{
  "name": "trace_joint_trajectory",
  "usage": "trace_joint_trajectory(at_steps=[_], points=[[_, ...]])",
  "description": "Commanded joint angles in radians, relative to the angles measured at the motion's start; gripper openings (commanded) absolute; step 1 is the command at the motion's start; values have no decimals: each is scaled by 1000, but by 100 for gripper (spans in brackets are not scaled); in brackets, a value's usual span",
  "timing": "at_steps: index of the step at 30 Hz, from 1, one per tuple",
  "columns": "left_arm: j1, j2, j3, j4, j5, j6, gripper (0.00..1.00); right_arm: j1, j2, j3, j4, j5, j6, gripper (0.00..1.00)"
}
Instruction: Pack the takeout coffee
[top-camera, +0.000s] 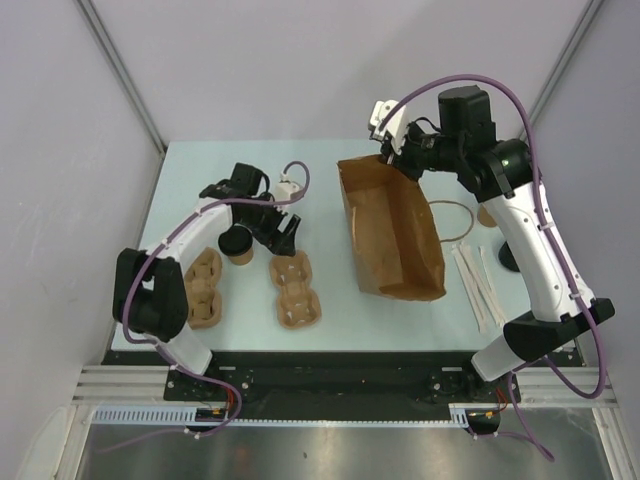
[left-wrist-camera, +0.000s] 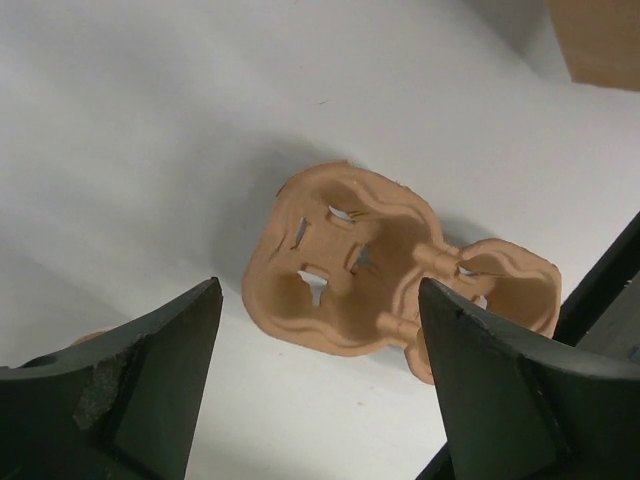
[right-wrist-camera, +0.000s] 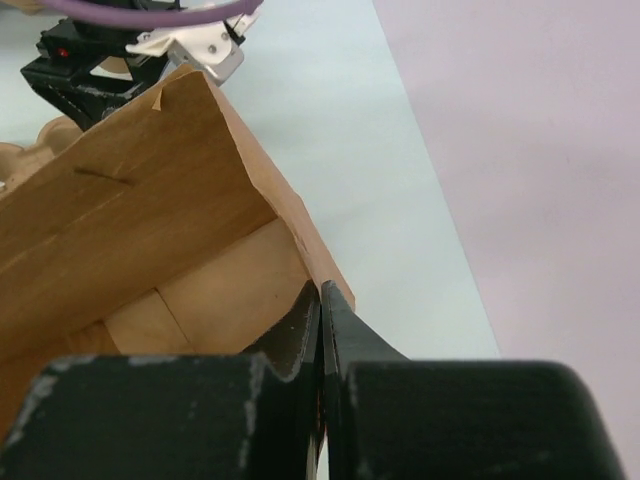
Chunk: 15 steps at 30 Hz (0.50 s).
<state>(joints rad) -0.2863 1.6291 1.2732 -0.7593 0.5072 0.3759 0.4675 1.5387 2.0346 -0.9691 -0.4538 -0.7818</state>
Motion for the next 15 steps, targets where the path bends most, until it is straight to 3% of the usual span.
trace_joint_trajectory(at_steps=[1,15], points=[[-24,43,20,25,-15,58,83,17,-38,12,10,52,55,0],[-34,156,14,31,-33,127,60,45,-48,44,-52,84,222,0]])
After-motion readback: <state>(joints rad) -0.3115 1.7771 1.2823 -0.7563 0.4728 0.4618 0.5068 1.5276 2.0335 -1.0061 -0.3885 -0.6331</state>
